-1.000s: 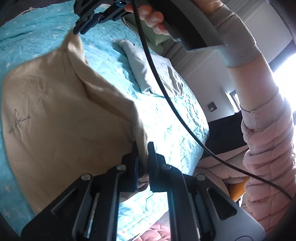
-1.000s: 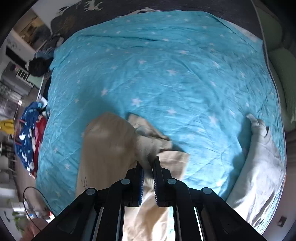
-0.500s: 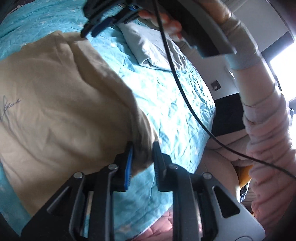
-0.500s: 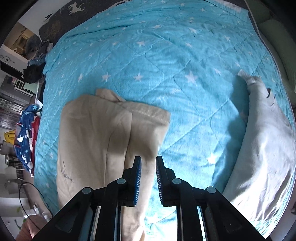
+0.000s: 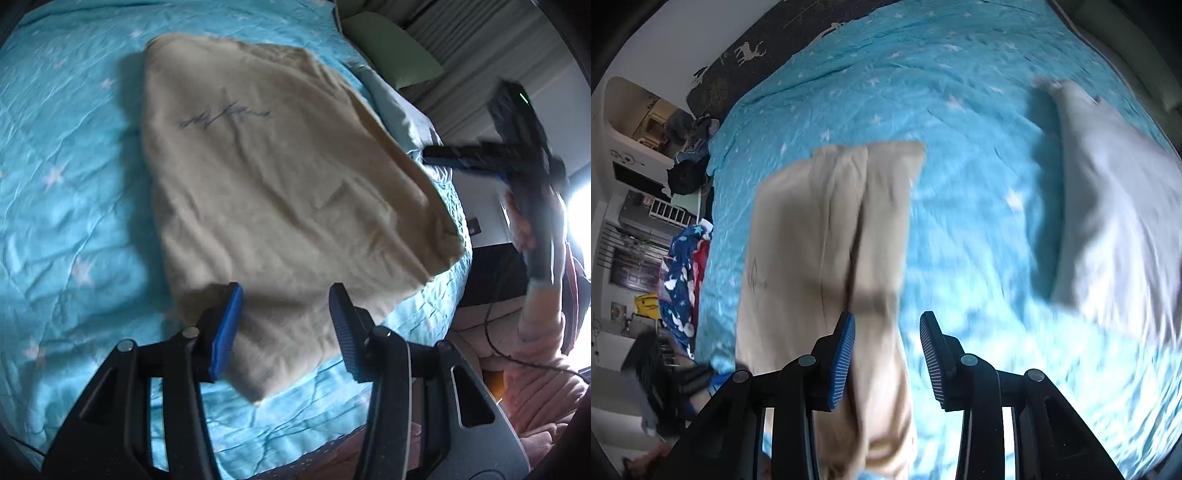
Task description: Fold small clothes
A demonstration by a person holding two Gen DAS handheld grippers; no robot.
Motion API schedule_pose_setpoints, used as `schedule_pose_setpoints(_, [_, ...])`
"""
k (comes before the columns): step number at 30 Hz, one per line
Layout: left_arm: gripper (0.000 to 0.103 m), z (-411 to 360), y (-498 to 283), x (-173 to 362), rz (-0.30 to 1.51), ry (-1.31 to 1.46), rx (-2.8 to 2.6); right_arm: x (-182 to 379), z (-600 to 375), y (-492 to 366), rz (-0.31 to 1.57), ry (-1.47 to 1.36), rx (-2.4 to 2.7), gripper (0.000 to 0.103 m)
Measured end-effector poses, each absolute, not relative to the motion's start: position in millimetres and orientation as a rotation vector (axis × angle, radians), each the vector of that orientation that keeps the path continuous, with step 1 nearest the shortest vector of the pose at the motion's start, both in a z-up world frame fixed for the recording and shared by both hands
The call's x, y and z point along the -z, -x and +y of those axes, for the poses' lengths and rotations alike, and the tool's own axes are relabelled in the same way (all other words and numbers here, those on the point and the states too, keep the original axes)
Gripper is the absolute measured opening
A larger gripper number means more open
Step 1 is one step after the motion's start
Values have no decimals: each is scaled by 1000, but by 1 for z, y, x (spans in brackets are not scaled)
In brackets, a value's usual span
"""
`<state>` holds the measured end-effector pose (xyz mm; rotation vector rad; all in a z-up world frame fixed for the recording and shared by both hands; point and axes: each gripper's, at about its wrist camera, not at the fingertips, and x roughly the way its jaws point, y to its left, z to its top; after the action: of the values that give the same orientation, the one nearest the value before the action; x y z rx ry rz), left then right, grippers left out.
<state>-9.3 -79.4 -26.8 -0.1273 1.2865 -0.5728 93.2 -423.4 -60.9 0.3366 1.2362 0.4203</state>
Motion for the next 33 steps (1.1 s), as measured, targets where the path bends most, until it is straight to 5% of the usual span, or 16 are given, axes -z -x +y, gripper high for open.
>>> schedule_pose_setpoints(12, [50,-81,28,23,1248,84,583,55,-382,11,1252,-270,-444,58])
schedule_pose_setpoints(13, [50,-78,29,22,1248,87,577,60,-377,11,1251,-264,-425,48])
schedule_pose_setpoints(14, [50,-76,29,21,1249,95,568,66,-374,9,1251,-257,-373,6])
schedule_pose_setpoints(21, [52,-51,34,19,1231,117,530,87,-443,19,1197,-497,-249,7])
schedule_pose_setpoints(23, [52,-46,33,25,1257,122,515,110,-453,20,1238,-562,-257,9])
schedule_pose_setpoints(26, [52,-42,31,31,1283,139,508,130,-454,24,1311,-613,-256,25])
schedule_pose_setpoints(33, [52,-43,27,29,1287,152,512,68,-471,14,1135,-429,-94,57])
